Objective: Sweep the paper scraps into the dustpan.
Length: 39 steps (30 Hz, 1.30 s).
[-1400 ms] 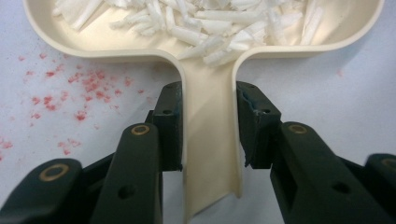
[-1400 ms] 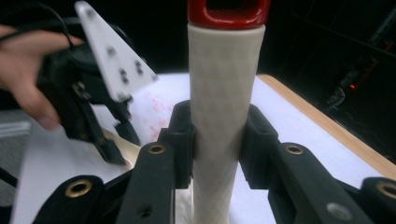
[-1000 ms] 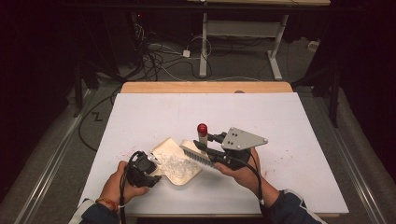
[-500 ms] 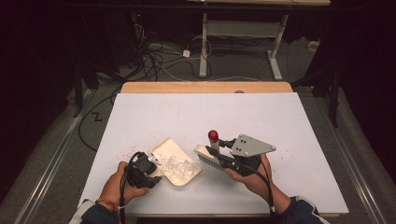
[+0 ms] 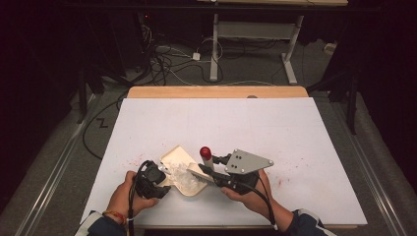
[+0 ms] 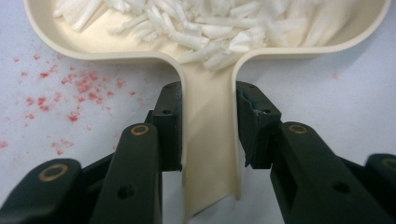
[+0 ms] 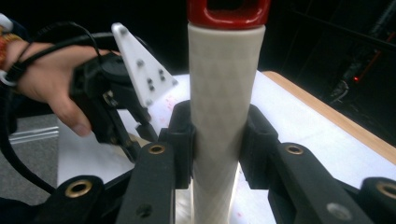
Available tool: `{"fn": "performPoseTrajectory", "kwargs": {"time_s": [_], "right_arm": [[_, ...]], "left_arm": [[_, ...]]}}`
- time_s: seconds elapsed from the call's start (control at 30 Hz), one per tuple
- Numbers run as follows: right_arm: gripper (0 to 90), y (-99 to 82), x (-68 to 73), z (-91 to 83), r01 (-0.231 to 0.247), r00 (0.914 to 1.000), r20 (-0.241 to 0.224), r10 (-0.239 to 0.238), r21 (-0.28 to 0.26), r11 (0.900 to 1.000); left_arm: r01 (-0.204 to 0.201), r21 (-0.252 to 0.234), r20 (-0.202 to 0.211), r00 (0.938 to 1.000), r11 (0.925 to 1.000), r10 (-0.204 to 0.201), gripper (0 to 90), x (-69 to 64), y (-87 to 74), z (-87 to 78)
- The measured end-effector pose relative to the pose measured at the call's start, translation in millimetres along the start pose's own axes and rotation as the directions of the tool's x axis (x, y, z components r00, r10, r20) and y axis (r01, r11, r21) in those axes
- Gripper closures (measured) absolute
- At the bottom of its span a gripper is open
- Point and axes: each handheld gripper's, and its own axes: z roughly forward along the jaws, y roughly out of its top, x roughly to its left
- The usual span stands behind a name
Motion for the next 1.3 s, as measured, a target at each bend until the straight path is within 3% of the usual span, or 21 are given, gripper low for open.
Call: {"fn": "performPoseTrajectory", "kwargs": {"time_s": [0.07,0.3,0.5,0.7,1.03,1.17,1.3], "right_arm": [[70.5,2.8,2.4,2.5,0.007,0.9999,-0.014,-0.007,-0.001,1.0],[70.5,3.4,1.5,4.3,0.023,0.9997,0.01,-0.023,0.005,0.9997],[70.4,7.7,-13.3,-16.6,-0.023,0.9995,0.021,0.023,-0.04,0.999],[70.4,9.0,-23.3,-37.3,-0.038,0.9978,0.052,0.041,-0.059,0.9975],[70.4,-14.1,-43.4,-80.5,-0.068,0.9912,0.114,0.067,-0.002,0.9977],[70.4,-21.8,-42.9,-97.2,-0.084,0.9916,0.099,0.082,0.014,0.9963],[70.5,-26.5,-36.5,-95.8,-0.091,0.9939,0.066,0.089,0.035,0.9952]], "left_arm": [[-0.007,0.004,-0.002,1.0,1.0,0.007,62.3,-0.2,1.1,0.3],[-0.002,-0.005,0.001,1.0,1.0,0.002,62.3,-0.2,0.3,-1.4],[-0.004,-0.003,0.003,1.0,1.0,0.004,62.4,1.2,0.2,-1.1],[-0.007,-0.008,0.012,0.9999,0.9999,0.007,62.4,3.2,-1.3,-2.6],[-0.023,0.006,0.019,0.9996,0.9997,0.023,62.6,6.4,-18.0,-12.0],[-0.03,0.011,0.019,0.9994,0.9995,0.029,62.6,3.8,-23.9,-14.4],[-0.033,0.014,0.021,0.9993,0.9994,0.032,62.5,-0.1,-27.4,-14.3]]}}
